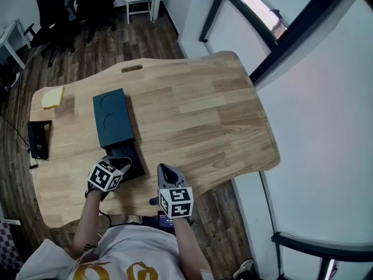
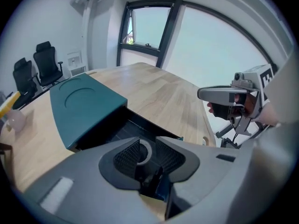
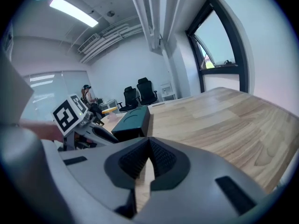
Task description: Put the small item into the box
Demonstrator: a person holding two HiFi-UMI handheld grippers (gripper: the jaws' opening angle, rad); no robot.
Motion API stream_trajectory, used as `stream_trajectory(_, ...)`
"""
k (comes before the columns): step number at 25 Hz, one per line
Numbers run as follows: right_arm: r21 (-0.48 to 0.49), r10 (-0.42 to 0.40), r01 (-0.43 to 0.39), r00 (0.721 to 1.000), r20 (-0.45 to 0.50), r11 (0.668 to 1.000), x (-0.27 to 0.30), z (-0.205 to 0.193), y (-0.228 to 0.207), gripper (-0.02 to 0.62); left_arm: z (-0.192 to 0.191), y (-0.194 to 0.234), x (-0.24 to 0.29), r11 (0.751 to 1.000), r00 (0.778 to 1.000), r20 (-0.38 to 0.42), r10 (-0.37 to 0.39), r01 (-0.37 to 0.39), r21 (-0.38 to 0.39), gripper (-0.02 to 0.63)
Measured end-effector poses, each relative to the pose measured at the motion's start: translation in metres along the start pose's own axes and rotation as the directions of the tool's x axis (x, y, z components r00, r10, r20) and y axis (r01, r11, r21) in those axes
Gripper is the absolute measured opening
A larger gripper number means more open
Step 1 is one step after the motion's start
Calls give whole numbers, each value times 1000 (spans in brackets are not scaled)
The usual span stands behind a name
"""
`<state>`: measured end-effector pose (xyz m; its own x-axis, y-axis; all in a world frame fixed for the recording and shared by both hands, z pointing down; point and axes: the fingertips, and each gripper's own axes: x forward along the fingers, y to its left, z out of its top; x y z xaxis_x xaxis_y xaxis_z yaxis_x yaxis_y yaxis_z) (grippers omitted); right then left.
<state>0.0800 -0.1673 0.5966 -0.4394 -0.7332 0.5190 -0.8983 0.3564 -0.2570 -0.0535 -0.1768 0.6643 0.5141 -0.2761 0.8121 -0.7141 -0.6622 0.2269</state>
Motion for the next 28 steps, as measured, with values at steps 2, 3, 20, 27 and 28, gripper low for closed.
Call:
stream_trajectory(2,-85,-20,20,1000,7,996,-2,6,6,5,5,4,-10,998,999,50,-2,5,-61,106)
stream_trajectory(3,-112,-29,31,999,14,993,-4,9,8,5,8,5,-15,995,997,76,-7,14,-94,106)
stream_trajectory(20,-188,-24,48,992,125,981,-35,39,55,5,37,-7,-118,964,873,484,59,76,-255,3)
stream_trajectory(27,-202,34,1,984,172,979,-54,47,79,4,40,-15,-159,963,776,615,139,40,-267,3)
stream_trajectory(28,-202,29,8,983,182,979,-57,49,79,5,42,-16,-166,968,760,630,158,9,-253,3)
